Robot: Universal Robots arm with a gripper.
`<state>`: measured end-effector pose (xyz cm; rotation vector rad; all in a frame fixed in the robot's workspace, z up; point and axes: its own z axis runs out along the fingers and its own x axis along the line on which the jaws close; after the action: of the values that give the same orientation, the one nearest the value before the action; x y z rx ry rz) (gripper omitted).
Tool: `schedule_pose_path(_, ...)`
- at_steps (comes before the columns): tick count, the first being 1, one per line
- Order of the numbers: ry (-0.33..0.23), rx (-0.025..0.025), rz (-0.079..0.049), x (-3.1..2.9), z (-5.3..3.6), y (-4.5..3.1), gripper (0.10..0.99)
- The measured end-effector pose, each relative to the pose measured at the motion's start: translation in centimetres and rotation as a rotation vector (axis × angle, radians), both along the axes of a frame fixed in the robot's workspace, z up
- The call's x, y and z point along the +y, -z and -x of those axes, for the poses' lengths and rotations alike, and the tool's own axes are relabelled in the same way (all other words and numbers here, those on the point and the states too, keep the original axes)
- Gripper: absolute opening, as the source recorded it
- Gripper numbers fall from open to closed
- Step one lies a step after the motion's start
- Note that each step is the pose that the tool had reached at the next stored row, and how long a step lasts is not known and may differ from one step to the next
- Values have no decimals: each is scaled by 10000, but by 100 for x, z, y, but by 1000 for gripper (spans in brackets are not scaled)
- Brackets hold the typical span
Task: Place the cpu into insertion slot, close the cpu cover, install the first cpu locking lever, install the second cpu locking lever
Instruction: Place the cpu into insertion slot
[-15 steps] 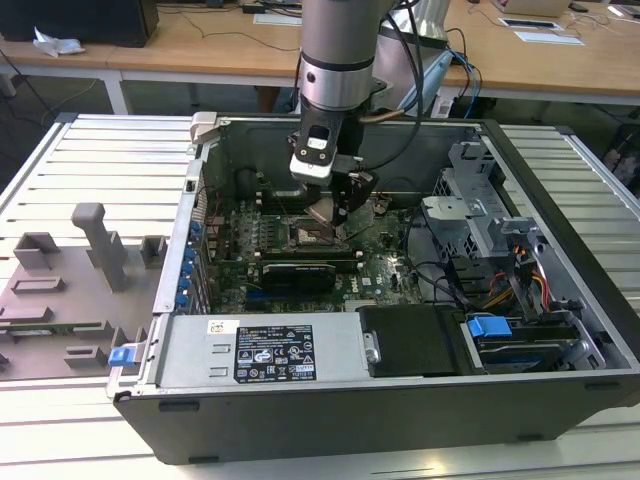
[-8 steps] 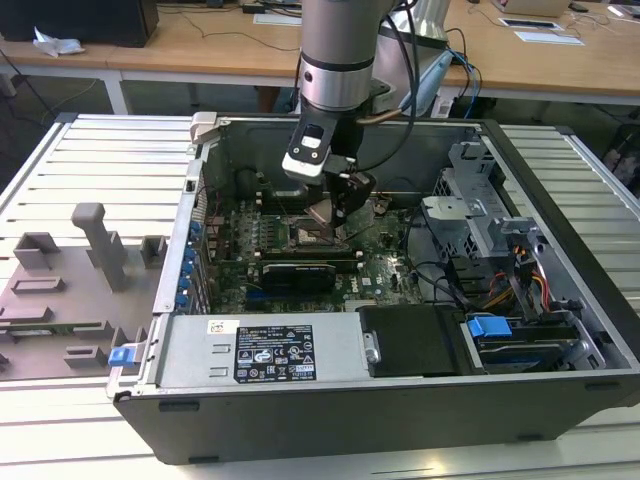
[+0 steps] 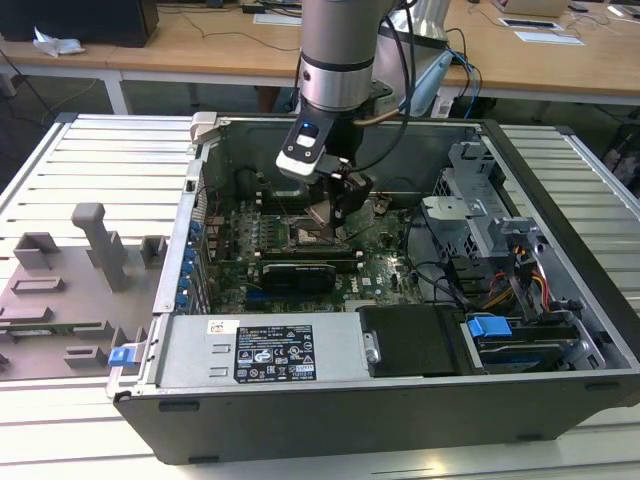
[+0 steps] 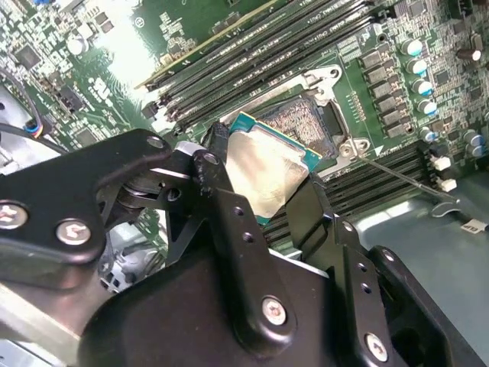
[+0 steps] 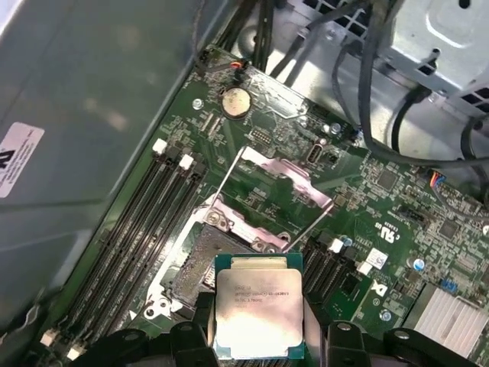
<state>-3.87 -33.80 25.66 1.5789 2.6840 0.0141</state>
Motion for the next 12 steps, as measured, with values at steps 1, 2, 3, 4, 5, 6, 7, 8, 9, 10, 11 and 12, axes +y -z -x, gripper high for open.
schedule_pose_path(1, 90, 0, 1, 0, 0, 0, 541)
schedule_pose_path(2, 194, 0, 2, 0, 0, 1, 541)
schedule_pose_path(3, 284, -1, 4, 0, 0, 1, 541)
schedule_pose_path(4, 391, -1, 5, 0, 0, 1, 541)
schedule_pose_path(5, 529, 0, 5, 0, 0, 1, 541)
schedule_pose_path(6, 690, -1, 6, 0, 0, 1, 541)
schedule_pose_path(7, 857, 0, 7, 0, 0, 2, 541)
schedule_pose_path(8, 1046, -1, 11, 0, 0, 2, 541)
schedule_pose_path(9, 1172, -1, 15, 0, 0, 2, 541)
schedule_pose_path(10, 1267, -2, 20, 0, 0, 2, 541)
schedule_pose_path(11, 1438, -1, 31, 0, 0, 2, 541)
schedule_pose_path(12, 1588, -1, 40, 0, 0, 2, 541)
